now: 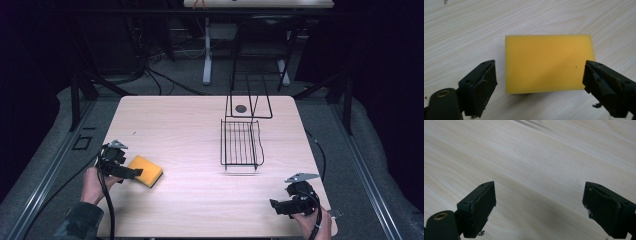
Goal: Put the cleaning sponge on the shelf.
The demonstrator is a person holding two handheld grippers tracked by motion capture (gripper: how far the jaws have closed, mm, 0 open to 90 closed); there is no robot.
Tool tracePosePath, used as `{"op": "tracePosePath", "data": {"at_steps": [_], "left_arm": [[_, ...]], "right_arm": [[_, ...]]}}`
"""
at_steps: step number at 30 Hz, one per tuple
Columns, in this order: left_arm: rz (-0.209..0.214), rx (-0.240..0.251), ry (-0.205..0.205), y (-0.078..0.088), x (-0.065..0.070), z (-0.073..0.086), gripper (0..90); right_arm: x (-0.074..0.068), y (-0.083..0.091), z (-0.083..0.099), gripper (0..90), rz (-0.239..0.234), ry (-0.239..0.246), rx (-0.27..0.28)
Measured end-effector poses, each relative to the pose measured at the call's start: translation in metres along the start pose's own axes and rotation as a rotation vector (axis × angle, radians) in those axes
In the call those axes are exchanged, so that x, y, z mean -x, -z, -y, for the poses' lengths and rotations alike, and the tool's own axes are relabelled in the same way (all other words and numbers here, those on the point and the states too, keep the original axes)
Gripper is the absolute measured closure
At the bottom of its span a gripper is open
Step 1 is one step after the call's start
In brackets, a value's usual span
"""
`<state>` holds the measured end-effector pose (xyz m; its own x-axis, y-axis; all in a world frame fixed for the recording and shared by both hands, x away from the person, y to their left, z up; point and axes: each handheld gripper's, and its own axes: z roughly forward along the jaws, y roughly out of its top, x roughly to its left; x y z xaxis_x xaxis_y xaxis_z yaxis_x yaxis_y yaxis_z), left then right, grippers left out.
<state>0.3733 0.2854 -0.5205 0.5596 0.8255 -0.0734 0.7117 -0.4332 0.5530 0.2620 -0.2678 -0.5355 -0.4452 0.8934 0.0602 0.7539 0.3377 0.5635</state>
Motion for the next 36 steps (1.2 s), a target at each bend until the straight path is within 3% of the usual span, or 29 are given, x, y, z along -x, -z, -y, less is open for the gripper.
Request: {"op": "tracePosePath", "data": {"at_steps": [3, 6, 10, 16, 20, 22, 26, 36], "left_arm": [[-0.001, 0.000, 0.008, -0.002, -0.003, -0.002, 16.2], [0.014, 0.019, 0.054, -0.005, -0.011, -0.003, 21.9], [0.001, 0.010, 0.096, -0.011, -0.021, -0.002, 28.6], [-0.020, -0.027, 0.108, -0.018, -0.024, -0.001, 38.7], [0.002, -0.032, 0.110, -0.020, -0.023, 0.000, 47.0], [0.011, -0.033, 0.112, -0.021, -0.022, 0.001, 55.3], [0.031, -0.032, 0.157, -0.022, -0.024, 0.003, 58.4], [0.002, -0.048, 0.108, -0.022, -0.019, 0.001, 66.1]], "right_arm": [[0.000, 0.000, 0.000, 11.8, 0.000, -0.002, -0.002], [0.000, 0.000, 0.000, 13.3, 0.006, -0.001, -0.007], [0.001, 0.000, 0.001, 14.2, 0.009, -0.008, 0.003], [0.001, 0.001, 0.000, 15.1, 0.006, -0.015, 0.007], [0.001, 0.003, 0.000, 16.6, 0.008, -0.014, 0.025], [0.000, 0.003, 0.000, 17.8, 0.008, -0.009, 0.024], [-0.001, 0.001, 0.000, 20.5, 0.011, -0.006, 0.007], [-0.002, -0.001, 0.000, 22.1, 0.033, 0.009, -0.020]]}}
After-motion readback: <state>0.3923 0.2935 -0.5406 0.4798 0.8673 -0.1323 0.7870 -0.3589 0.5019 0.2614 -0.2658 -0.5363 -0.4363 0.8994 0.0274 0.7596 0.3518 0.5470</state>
